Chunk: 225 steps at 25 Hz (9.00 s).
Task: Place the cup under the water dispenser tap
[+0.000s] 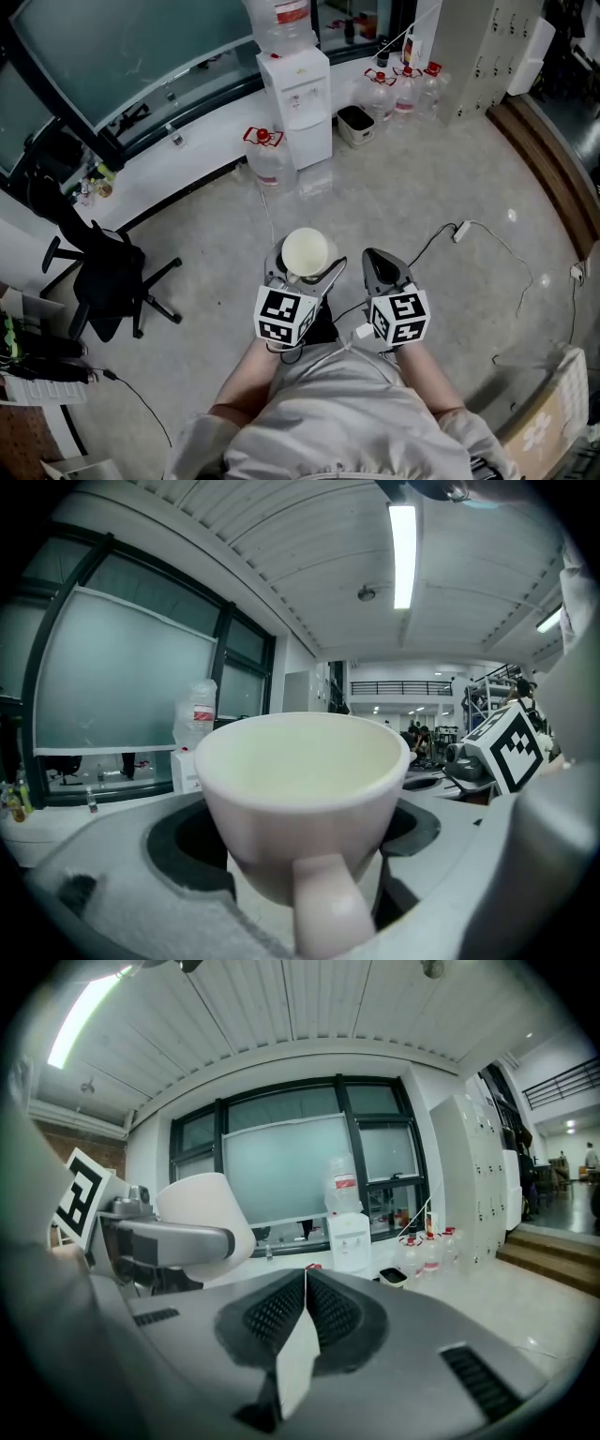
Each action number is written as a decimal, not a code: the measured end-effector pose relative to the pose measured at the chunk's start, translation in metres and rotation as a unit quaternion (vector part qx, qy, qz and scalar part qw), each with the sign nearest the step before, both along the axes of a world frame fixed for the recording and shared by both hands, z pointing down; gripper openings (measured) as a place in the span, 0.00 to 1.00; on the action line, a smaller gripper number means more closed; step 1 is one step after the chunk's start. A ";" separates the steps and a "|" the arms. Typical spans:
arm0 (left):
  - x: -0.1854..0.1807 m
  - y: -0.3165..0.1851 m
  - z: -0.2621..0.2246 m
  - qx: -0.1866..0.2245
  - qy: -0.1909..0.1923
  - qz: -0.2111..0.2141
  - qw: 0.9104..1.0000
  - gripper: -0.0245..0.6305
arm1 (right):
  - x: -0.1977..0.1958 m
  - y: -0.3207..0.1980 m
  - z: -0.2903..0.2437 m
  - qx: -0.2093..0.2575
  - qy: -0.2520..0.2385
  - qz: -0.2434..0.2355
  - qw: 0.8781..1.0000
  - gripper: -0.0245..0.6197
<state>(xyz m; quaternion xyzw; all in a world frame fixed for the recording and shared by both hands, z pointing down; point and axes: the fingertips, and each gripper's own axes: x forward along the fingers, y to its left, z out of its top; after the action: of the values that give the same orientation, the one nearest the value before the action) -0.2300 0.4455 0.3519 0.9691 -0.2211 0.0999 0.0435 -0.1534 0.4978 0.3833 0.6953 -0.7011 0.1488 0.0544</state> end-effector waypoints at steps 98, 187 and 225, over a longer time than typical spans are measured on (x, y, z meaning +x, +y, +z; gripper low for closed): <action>0.291 -0.749 0.462 -0.140 -0.121 -0.268 0.945 0.74 | 0.321 -0.751 0.374 -0.134 0.038 -0.233 0.962 0.08; 0.245 -0.693 0.052 -0.039 0.019 -0.295 0.954 0.07 | 0.273 -0.725 0.045 -0.042 0.003 -0.212 0.976 0.08; 0.221 -0.696 -0.089 0.059 0.076 -0.250 0.963 0.07 | 0.242 -0.738 -0.107 0.111 0.040 -0.208 0.971 0.08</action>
<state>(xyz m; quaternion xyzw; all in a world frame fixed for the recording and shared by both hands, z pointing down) -0.0090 -0.2508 0.2631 0.8886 -0.4578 -0.0017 0.0268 0.0887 -0.2401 0.2766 0.5413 -0.8396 0.0279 0.0350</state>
